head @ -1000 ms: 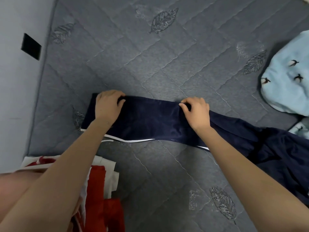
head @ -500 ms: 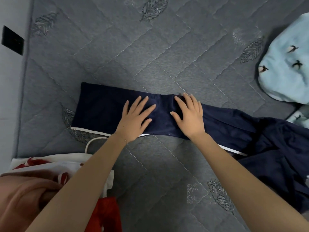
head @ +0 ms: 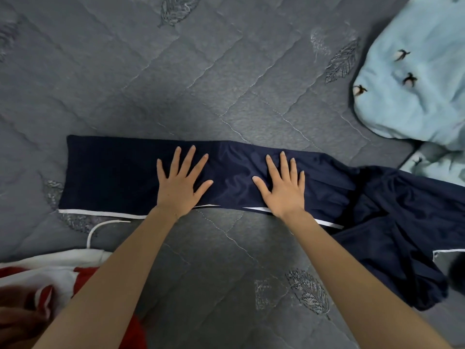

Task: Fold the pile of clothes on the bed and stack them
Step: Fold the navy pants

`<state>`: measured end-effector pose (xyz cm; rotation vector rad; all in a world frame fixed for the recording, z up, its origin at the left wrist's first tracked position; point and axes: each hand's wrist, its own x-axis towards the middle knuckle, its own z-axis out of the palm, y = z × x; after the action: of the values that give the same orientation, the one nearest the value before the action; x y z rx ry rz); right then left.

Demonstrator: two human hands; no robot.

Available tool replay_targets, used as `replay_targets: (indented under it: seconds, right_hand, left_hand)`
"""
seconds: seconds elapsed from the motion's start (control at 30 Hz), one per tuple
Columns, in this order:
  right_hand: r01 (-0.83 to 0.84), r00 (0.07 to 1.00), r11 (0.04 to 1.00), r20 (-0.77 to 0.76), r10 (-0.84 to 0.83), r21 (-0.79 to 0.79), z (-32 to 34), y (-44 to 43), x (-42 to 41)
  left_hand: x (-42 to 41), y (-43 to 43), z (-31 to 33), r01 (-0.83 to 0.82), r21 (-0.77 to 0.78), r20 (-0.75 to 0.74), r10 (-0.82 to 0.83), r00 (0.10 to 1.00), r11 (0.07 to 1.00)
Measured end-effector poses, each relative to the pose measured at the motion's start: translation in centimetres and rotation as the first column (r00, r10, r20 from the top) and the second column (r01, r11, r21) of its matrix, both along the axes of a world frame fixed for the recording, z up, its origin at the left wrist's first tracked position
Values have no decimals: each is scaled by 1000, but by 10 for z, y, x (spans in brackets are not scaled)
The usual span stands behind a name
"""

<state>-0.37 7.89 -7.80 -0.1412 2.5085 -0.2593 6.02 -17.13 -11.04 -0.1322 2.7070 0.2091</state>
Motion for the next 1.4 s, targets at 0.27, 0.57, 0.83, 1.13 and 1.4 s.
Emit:
replay_targets:
  seconds: [0.27,0.57,0.83,1.13,1.4]
  right_hand:
    - [-13,999,991,-36,8,-134,6,18,-16]
    - [-80,979,988,-197,53,-133,34,94,7]
    - [-53,966,987,-257,12,-155,54,192,40]
    - [-68,960,962,-279,-9,-265,53,274,57]
    - [51,987,894,-113,-113,-444,55,280,67]
  left_hand:
    - [-18,15,11,-119,-8,-16,119,993,993]
    - [-6,124,39,73,129,-214,-44,976,989]
    - [21,243,40,176,240,-152,-142,978,955]
    - [24,345,48,69,482,-163,12,987,874]
    - [19,359,55,-177,632,-46,264,964,755]
